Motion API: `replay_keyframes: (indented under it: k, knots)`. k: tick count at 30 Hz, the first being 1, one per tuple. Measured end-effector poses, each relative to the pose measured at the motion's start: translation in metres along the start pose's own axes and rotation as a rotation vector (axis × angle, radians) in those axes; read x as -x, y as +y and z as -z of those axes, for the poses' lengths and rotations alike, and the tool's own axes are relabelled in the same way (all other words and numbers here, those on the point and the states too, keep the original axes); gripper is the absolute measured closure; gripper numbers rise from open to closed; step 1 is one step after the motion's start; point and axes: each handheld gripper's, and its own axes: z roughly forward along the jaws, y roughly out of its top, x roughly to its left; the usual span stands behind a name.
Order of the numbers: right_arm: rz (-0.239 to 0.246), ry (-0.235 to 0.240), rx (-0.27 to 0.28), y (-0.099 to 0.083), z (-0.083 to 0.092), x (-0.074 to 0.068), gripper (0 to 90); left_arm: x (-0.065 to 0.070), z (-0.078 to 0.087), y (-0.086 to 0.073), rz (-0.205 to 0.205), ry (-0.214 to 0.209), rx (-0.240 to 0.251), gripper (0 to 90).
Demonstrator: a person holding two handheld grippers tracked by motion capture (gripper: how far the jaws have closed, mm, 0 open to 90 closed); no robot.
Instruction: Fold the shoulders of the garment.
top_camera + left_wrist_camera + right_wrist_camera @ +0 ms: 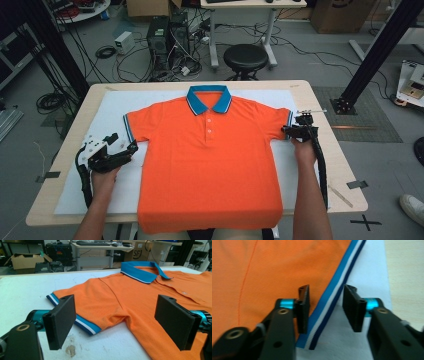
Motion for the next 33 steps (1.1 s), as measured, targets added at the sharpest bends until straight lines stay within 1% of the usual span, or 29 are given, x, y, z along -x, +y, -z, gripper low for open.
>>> replay_keyframes:
  k: [1,2,5,6,7,10,12,13,14,17,18,19,21,22,23,24,26,27,28,30,31,32,33]
  knots:
    - [0.016,0.009,0.004,0.000,-0.001,-0.003,70.3,0.000,0.000,0.000,0.000,-0.001,0.000,17.5]
    - [0.013,0.012,0.007,0.000,-0.001,-0.003,72.3,0.000,0.000,0.000,0.000,-0.001,0.000,17.5]
    - [0.018,0.023,0.005,0.000,0.000,-0.006,82.6,0.000,0.000,0.000,-0.001,-0.001,-0.001,17.5]
    - [0.018,0.023,0.005,0.000,0.000,-0.006,82.6,0.000,0.000,0.000,-0.001,-0.001,-0.001,17.5]
    - [0.034,0.022,0.006,0.000,0.000,-0.008,85.6,0.000,0.000,0.000,0.001,-0.001,0.000,17.5]
    - [0.044,0.019,0.011,0.001,0.002,-0.009,86.7,0.000,0.000,0.000,-0.001,-0.002,-0.002,17.5]
    - [0.047,0.025,0.035,0.002,0.005,-0.011,86.9,0.000,0.000,0.000,0.001,-0.002,-0.001,17.5]
    - [0.057,0.036,0.064,0.004,0.010,-0.012,86.9,-0.001,0.000,0.000,0.000,-0.002,-0.002,17.7]
    - [0.057,0.036,0.064,0.004,0.010,-0.012,86.9,-0.001,0.000,0.000,0.001,-0.002,-0.002,17.7]
    - [0.079,0.063,0.102,0.011,0.018,-0.018,86.9,0.000,0.000,0.000,0.005,0.003,-0.004,17.8]
    - [0.079,0.063,0.102,0.011,0.018,-0.018,86.9,-0.001,0.000,0.000,0.003,0.003,-0.006,17.8]
    - [0.082,0.074,0.108,0.013,0.020,-0.021,86.9,-0.001,0.000,0.000,0.002,0.001,-0.007,17.7]
    - [0.105,0.093,0.119,0.018,0.022,-0.028,86.9,0.000,0.000,0.000,0.001,0.002,-0.007,17.8]
    - [0.124,0.098,0.125,0.020,0.023,-0.033,86.9,0.000,0.000,0.000,0.000,0.003,-0.007,17.8]
    - [0.149,0.119,0.130,0.025,0.024,-0.044,86.9,0.000,0.000,0.000,0.000,0.003,-0.007,17.8]
    - [0.149,0.119,0.130,0.025,0.024,-0.044,86.9,0.000,0.000,0.000,0.001,0.003,-0.007,17.8]
    - [0.175,0.135,0.132,0.029,0.024,-0.054,86.8,0.000,0.000,0.000,0.000,0.003,-0.006,17.8]
    - [0.201,0.152,0.134,0.032,0.023,-0.066,86.8,0.000,0.000,0.000,0.001,0.003,-0.006,17.8]
    - [0.201,0.152,0.134,0.032,0.023,-0.066,86.8,0.000,0.000,0.000,0.001,0.003,-0.005,17.8]
    - [0.229,0.167,0.130,0.034,0.020,-0.077,86.8,0.000,0.000,0.000,0.000,0.001,-0.004,17.8]
    - [0.243,0.177,0.126,0.035,0.016,-0.086,86.6,0.000,0.000,0.000,0.001,0.001,-0.002,17.8]
    - [0.243,0.177,0.126,0.035,0.016,-0.086,86.6,0.000,0.000,0.000,0.000,0.000,-0.003,17.8]
    - [0.243,0.182,0.123,0.035,0.014,-0.089,86.1,0.000,0.000,0.000,-0.001,-0.001,-0.003,17.8]
